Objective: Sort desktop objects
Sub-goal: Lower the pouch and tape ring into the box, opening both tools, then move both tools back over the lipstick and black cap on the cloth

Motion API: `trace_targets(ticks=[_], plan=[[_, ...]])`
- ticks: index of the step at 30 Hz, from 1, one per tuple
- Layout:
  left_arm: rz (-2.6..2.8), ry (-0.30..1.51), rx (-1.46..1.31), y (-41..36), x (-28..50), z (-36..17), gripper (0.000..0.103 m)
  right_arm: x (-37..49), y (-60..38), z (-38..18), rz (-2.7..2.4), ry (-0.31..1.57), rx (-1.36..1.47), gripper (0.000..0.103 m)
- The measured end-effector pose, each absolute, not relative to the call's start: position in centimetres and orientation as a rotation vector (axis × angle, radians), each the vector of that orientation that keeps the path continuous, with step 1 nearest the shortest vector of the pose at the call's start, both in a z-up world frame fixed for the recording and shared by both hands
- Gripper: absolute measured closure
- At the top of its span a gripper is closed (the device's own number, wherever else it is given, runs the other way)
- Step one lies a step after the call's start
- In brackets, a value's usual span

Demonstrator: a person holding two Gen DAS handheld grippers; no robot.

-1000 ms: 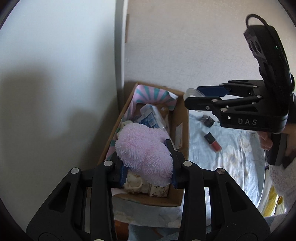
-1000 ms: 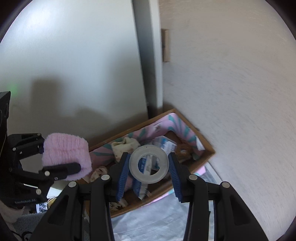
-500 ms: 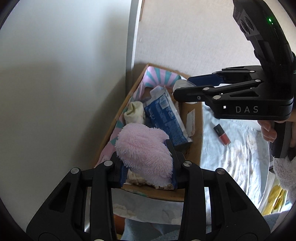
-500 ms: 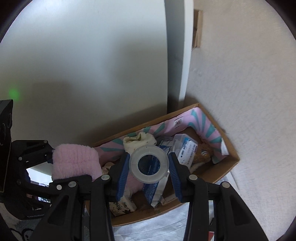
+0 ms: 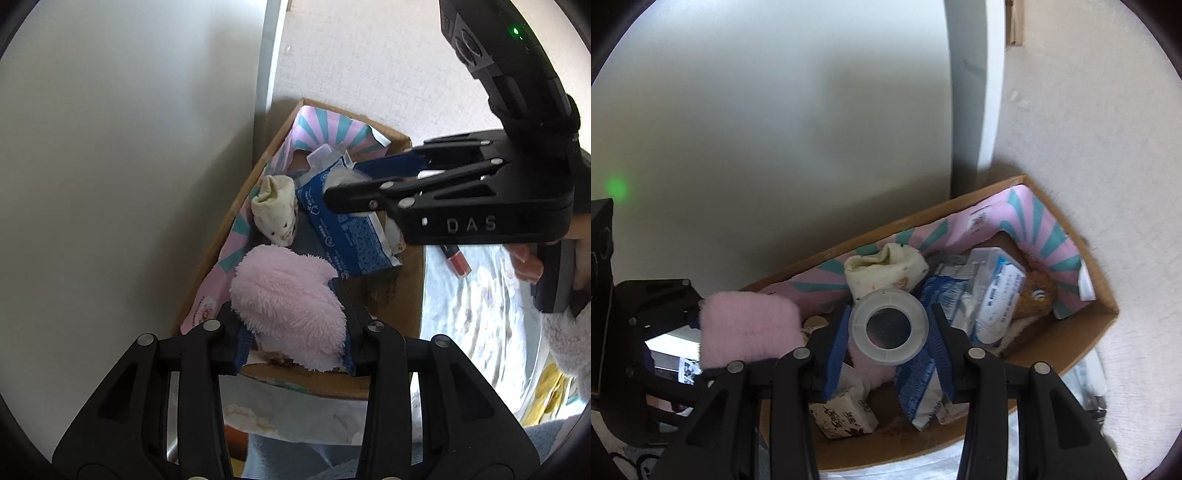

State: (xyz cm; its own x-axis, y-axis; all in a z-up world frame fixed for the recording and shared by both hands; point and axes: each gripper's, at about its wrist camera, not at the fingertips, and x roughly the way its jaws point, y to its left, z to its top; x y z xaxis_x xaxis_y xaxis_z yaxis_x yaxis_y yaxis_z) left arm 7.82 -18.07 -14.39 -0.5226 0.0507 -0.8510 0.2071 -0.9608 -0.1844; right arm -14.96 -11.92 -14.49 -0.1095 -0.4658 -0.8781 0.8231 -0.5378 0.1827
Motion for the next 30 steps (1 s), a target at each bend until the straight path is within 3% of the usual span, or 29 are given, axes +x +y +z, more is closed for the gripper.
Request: trace_targets(ticks=[1,2,3,5,30], plan=[[-2.647,0.428,1.49,-18.1,7.7,-14.5,0.059,-14.9,-12.1,-14.6,-1.787,0.447,1.227,0.064],[-2.647,0.451,1.504,-18.1,7.6,-14.6,0.035,-15.0,-12.2,-14.7,-1.788,0.451,1.227,0.062],[-2.629,0.464,1.521,-18.1,7.4,-14.8,0.0,-15.0,-12.5,-14.9,-1.794,0.468,1.235,0.056],[-2.627,0.453,1.512,-18.0,7.4,-14.8,0.0,-15.1,-12.5,-15.1,-1.818,0.482,1.235,0.023],[-2.699,0.376,1.487,-16.0,7.3,-13.3,0.0,-12.6,-6.7,-10.5,-2.067,0.352,1.143,0.023]])
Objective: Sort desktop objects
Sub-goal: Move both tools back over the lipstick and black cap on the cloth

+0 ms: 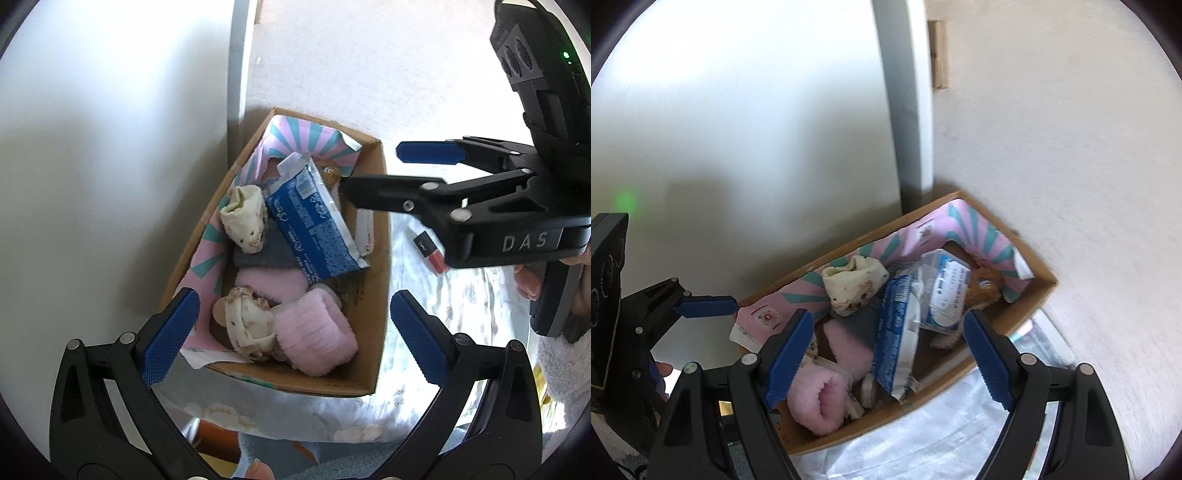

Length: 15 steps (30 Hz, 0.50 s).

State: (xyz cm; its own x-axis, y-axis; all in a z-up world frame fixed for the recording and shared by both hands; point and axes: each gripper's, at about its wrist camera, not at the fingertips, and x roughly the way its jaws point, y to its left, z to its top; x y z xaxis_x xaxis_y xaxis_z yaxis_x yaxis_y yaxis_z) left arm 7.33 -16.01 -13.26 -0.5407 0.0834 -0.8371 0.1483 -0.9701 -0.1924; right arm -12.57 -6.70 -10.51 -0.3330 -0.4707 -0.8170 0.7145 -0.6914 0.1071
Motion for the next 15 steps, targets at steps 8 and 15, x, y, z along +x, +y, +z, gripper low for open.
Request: trace_targets(ticks=[8,15], plan=[[-2.762,0.31,1.449,-13.8,7.1,-11.3,0.0,-11.2,-1.4,-7.9,-2.214,0.319,1.117,0.023],[-2.836,0.21,1.396,-10.9,5.2,-9.1,0.0,-9.2,7.8,-6.4,-2.424,0.282,1.156,0.023]])
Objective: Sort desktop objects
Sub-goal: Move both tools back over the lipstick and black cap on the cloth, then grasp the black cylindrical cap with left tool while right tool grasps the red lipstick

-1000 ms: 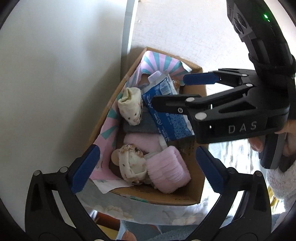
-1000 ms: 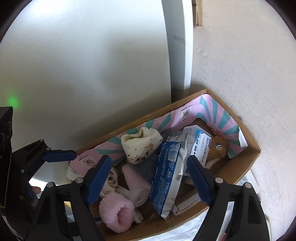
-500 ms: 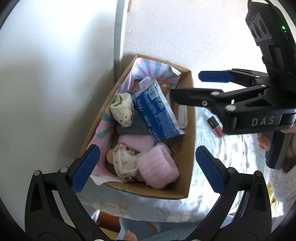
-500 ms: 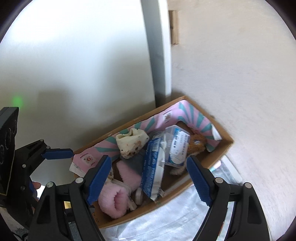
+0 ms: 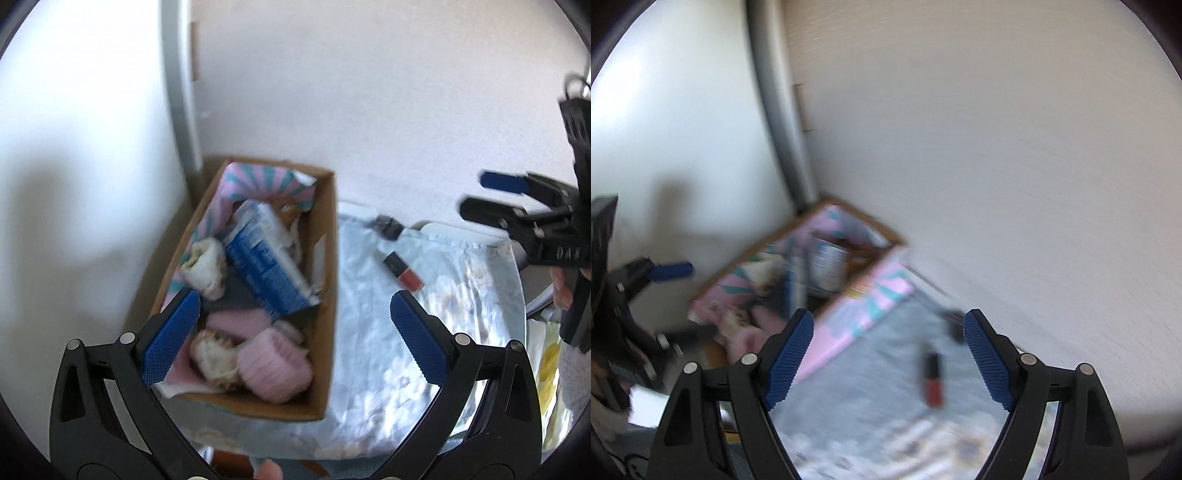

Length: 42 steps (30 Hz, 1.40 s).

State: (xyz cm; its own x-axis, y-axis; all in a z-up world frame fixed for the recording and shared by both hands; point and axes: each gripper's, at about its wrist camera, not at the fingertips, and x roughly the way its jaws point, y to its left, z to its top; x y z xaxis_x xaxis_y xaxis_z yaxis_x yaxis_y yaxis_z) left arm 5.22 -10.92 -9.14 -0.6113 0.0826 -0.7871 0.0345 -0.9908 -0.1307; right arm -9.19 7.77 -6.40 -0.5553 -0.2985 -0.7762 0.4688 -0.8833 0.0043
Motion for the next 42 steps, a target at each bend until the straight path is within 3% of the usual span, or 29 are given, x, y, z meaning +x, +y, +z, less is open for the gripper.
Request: trace_targets(ticks=[10,18,24,28,31,34,39,42], plan=[[2.623,-0.067,-1.333,-2.7,-1.2,-8.5,0.0,-6.7,15.4,-9.3,-2.494,0.152,1.271,0.023],[2.553,0.128,-1.347,4.8,-8.0,-14.8,0.001,-5.5,16.4,-16.0,-2.441,0.167,1.317,0.023],[2.586,0.038,-1.407,6.0,-12.5,-21.7,0.01,-7.3,15.5,-21.6,-2.391,0.206,1.338,0.024],[2.585,-0.053,-1.46,6.0,-14.6,-24.0,0.011,-8.3,13.8,-23.5,-2.362,0.352,1.274,0.029],[2.591,-0.055,-1.461,6.2,-15.2,-24.9,0.017,-9.0,12.9,-24.2,-2.346,0.416,1.225,0.03],[2.582,-0.052,-1.456,6.3,-15.3,-25.7,0.026,-10.3,12.3,-24.9,-2.317,0.429,1.214,0.041],[2.57,-0.012,-1.449,6.7,-15.4,-26.5,0.04,-11.4,11.6,-25.9,-2.302,0.435,1.205,0.046],[2.548,0.035,-1.45,7.2,-15.5,-26.8,0.05,-11.6,11.3,-26.5,-2.304,0.461,1.198,0.056]])
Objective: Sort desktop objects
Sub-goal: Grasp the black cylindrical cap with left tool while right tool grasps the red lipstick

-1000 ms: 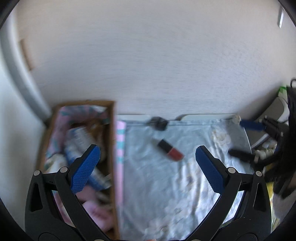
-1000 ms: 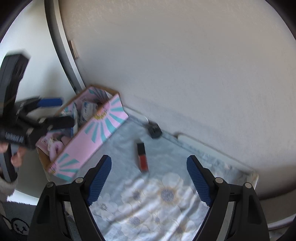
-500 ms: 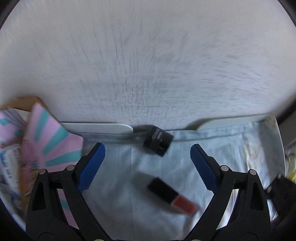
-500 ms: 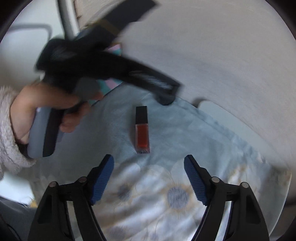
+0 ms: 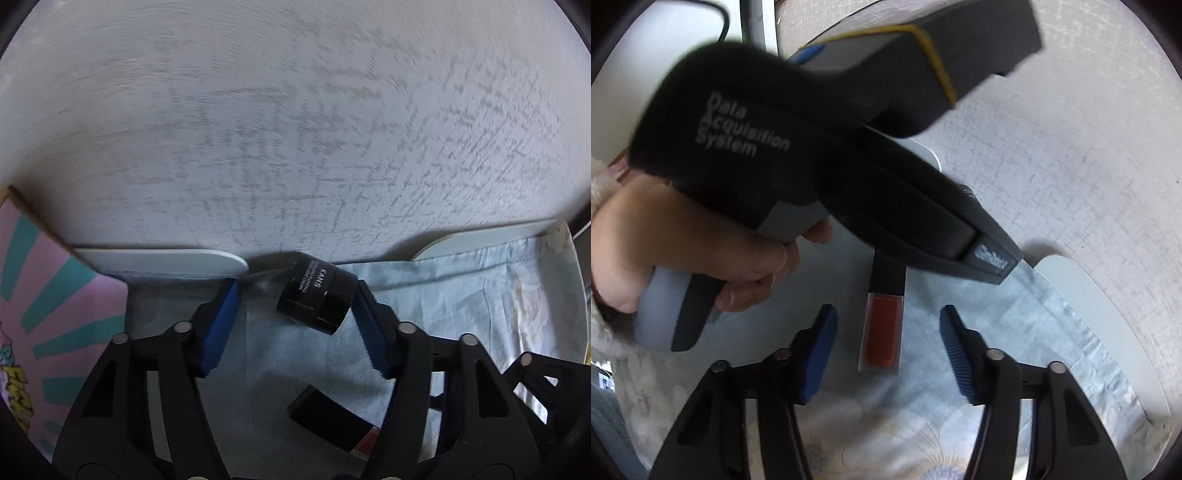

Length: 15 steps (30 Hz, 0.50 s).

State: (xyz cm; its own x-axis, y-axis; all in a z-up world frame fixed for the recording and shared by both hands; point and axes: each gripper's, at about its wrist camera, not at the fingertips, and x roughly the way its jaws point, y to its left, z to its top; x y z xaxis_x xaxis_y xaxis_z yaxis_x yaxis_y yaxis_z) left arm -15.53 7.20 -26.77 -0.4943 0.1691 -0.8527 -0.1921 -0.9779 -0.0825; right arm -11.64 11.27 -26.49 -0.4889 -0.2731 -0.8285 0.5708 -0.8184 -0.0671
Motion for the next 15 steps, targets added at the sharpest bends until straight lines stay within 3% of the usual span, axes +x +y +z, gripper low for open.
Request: trace_targets(ticks=[2,6,15], plan=[[2.553,0.077,-1.445,7.5,-15.4,-26.9,0.052,-11.8,11.1,-26.8,-2.296,0.464,1.193,0.064],[2.587,0.131,-1.424,7.2,-14.9,-27.0,0.075,-12.1,11.0,-26.8,-2.293,0.438,1.167,0.084],[2.57,0.101,-1.451,6.5,-14.4,-25.7,0.075,-10.6,13.0,-25.2,-2.357,0.363,1.162,0.085]])
